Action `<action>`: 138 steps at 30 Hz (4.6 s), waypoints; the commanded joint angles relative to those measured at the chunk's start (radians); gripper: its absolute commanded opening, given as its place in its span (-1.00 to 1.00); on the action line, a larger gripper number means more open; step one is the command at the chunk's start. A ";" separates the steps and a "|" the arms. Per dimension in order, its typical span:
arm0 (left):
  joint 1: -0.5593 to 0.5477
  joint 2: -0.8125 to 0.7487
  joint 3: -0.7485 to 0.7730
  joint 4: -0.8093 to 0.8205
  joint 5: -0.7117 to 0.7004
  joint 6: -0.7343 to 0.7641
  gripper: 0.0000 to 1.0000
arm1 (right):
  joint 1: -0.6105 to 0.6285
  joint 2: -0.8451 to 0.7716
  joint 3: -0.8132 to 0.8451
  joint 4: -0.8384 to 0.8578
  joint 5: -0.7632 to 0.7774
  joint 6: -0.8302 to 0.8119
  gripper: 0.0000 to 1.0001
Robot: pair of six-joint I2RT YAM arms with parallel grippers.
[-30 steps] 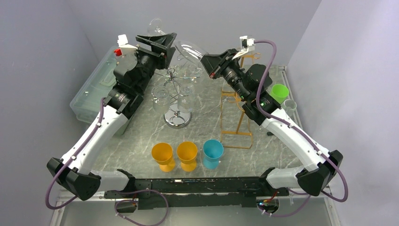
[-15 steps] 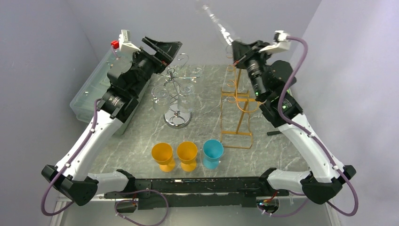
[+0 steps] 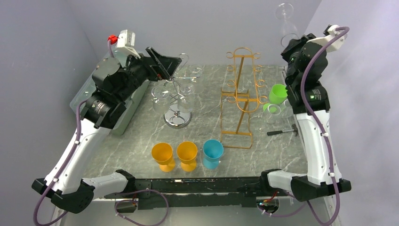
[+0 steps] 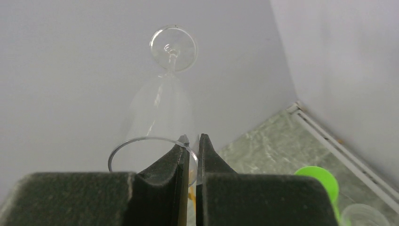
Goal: Take the wine glass off the wine glass rack
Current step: Place the wine glass at the center of the board.
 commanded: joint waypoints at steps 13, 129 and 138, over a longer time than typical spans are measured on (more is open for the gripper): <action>-0.007 -0.046 0.035 -0.235 0.153 0.253 0.99 | -0.308 0.036 0.129 -0.380 -0.211 0.153 -1.00; -0.042 -0.012 0.020 -0.292 0.151 0.297 0.99 | -0.322 0.003 -0.341 -1.052 -0.372 0.035 -0.24; -0.042 0.004 0.035 -0.295 0.149 0.292 0.99 | -0.322 -0.029 -0.278 -1.099 -0.340 0.042 0.20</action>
